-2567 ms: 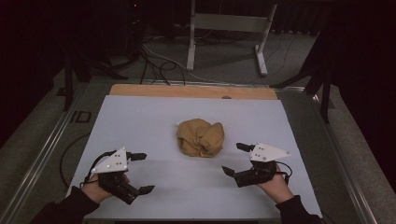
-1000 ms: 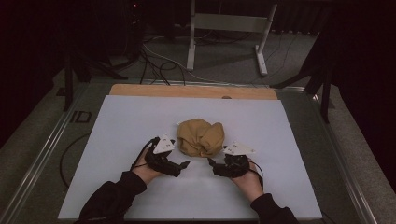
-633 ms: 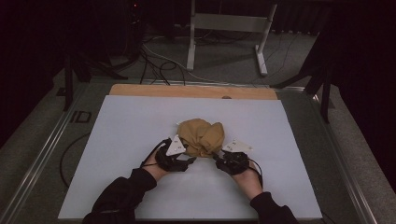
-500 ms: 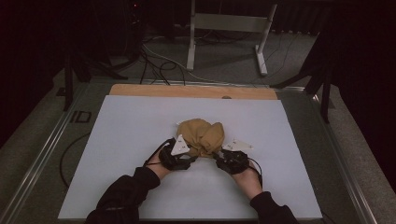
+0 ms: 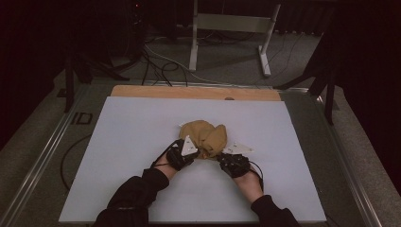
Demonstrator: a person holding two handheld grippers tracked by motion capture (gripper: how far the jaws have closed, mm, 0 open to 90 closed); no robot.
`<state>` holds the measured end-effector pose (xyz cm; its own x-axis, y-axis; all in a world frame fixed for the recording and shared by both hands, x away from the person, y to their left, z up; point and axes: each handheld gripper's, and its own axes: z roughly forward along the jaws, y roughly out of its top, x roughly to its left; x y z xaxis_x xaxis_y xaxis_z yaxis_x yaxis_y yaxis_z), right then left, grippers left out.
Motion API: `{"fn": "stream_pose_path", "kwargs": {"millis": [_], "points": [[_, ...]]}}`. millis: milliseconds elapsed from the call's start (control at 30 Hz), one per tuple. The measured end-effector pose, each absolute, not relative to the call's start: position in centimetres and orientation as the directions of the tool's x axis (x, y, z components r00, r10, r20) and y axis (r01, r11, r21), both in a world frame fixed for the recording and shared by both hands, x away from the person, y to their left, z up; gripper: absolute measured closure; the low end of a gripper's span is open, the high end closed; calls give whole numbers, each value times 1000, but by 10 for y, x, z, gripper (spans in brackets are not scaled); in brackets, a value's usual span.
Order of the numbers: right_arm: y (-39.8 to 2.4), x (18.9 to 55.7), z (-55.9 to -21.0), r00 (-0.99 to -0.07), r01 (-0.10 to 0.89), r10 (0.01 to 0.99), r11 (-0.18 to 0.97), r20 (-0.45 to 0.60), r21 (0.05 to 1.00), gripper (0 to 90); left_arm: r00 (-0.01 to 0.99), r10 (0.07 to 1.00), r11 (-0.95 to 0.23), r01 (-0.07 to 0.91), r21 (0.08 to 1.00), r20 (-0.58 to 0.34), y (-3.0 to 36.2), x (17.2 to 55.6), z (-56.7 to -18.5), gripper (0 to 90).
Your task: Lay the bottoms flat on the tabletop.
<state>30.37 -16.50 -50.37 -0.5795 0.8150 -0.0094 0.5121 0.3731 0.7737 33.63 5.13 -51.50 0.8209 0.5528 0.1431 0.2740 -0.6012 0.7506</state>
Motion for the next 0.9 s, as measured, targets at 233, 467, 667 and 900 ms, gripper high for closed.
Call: {"fn": "stream_pose_path", "kwargs": {"millis": [233,467,667,900], "points": [[-168,304,-501,-589,495,808,384,-24,779,885,803,580,-585,297,755,133,59,335,-507,900],[-176,304,-496,-612,482,790,403,-30,778,886,789,595,-577,291,763,149,73,330,-496,900],[-183,304,-493,-615,473,787,414,-44,778,886,758,635,-549,311,776,146,97,329,-483,900],[-190,304,-490,-617,465,785,423,-58,778,886,753,640,-556,321,767,150,119,323,-476,900]]}}
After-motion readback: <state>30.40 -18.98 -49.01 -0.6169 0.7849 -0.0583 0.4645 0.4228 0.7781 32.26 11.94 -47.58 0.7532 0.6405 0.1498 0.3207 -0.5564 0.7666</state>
